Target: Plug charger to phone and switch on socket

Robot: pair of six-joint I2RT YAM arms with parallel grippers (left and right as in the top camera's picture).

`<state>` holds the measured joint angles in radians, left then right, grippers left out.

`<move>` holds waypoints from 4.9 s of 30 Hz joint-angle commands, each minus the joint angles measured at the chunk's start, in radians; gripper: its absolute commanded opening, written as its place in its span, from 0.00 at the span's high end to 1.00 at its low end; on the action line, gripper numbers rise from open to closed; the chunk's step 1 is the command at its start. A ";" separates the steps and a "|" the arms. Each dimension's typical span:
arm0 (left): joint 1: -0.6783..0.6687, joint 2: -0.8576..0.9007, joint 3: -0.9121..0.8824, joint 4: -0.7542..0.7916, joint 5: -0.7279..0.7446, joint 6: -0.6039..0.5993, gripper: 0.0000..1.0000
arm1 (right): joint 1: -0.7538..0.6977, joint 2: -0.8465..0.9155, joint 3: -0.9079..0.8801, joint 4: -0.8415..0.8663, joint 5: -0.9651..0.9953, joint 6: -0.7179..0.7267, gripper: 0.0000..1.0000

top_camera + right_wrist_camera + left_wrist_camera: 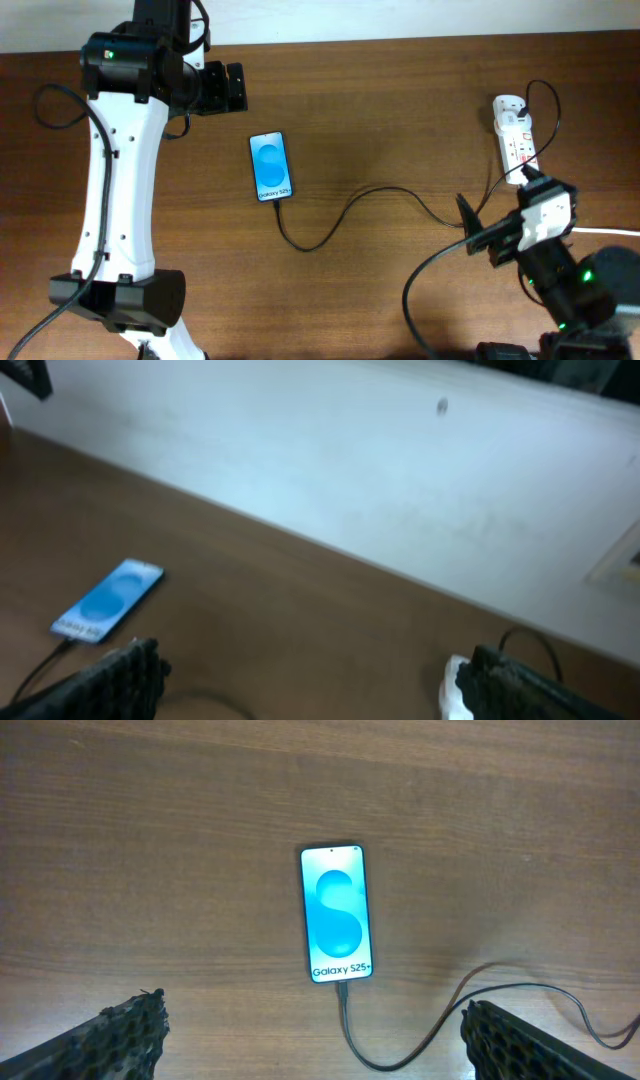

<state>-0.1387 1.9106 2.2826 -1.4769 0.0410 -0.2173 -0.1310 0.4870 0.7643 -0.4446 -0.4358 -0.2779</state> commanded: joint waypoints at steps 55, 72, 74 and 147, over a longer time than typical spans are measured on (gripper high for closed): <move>0.002 -0.034 0.008 0.000 0.004 0.009 0.01 | 0.150 -0.484 -0.759 0.381 0.268 -0.002 0.02; 0.002 -0.073 0.001 -0.005 -0.001 0.009 0.01 | 0.150 -0.484 -0.759 0.381 0.268 -0.002 0.02; 0.002 -0.117 -0.038 0.023 0.000 0.009 0.01 | 0.150 -0.484 -0.759 0.381 0.268 -0.002 0.02; 0.076 -1.905 -2.273 1.396 -0.011 0.484 0.01 | 0.150 -0.484 -0.759 0.381 0.268 -0.002 0.02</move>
<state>-0.0658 0.0147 0.0139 -0.0780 0.0334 0.2474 0.0101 0.0120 0.0109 -0.0570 -0.1730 -0.2874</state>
